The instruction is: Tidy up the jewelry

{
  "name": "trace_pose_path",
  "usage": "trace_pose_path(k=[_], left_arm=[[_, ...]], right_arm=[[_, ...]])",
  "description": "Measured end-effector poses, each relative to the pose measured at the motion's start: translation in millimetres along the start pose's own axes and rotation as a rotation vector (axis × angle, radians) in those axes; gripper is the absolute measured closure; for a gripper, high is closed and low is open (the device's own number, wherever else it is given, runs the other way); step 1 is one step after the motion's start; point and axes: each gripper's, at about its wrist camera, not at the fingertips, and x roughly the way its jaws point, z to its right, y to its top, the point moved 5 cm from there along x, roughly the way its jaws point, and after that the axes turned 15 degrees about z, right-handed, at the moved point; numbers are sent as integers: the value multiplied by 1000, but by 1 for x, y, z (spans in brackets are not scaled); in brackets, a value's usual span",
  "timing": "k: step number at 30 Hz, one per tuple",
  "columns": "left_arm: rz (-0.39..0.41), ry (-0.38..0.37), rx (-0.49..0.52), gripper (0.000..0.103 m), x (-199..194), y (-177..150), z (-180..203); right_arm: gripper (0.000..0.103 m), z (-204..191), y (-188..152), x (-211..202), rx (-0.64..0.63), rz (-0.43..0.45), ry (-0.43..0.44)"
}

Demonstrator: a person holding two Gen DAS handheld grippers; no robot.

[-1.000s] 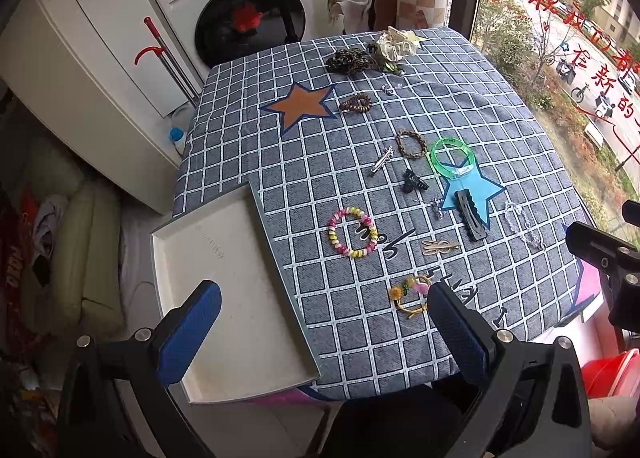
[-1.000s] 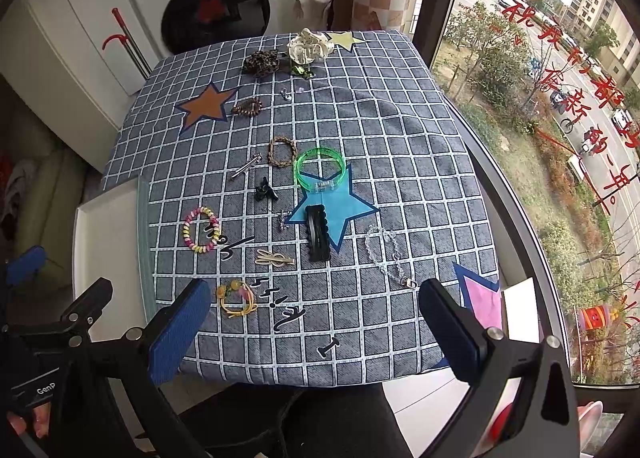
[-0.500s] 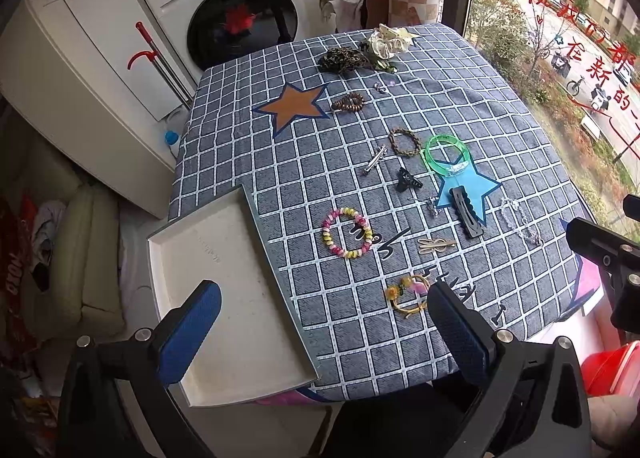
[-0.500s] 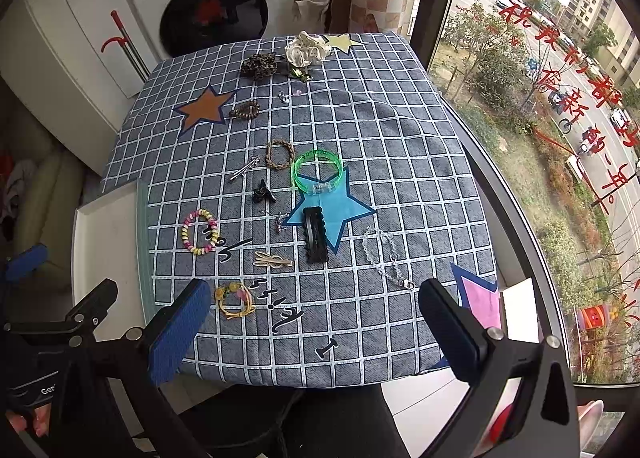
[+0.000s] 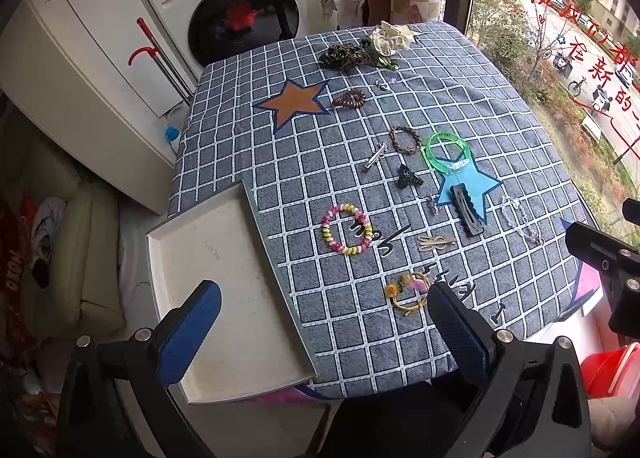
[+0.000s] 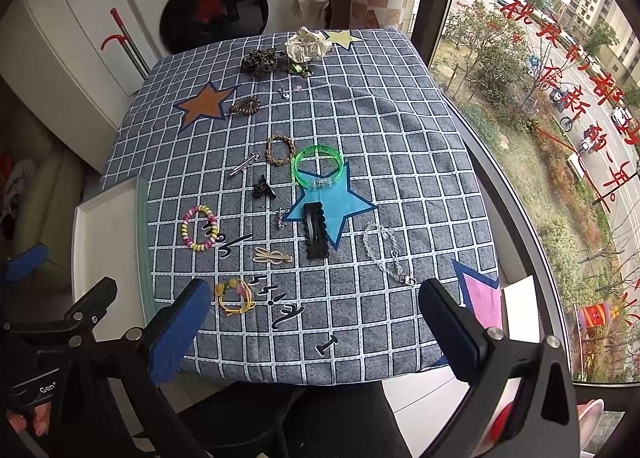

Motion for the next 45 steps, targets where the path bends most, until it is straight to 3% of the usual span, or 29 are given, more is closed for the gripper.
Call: trace_pose_path(k=[16, 26, 34, 38, 40, 45], left_arm=[[-18, -11, -18, 0, 7, -4, -3], [-57, -8, -50, 0, 32, -6, -17], [-70, -24, -23, 0, 82, 14, -6], [-77, -5, 3, 0, 118, 24, 3], [-78, -2, 2, 0, 138, 29, 7], [-75, -3, -6, 0, 185, 39, 17]], right_arm=[[0, -3, -5, 4, -17, -18, -5], [0, 1, -13, 19, 30, -89, -9], [0, 31, -13, 52, 109, -137, -21], [0, 46, -10, 85, 139, -141, 21], [0, 47, -7, 106, 144, -151, 84], [0, 54, -2, 161, 143, -246, 68]])
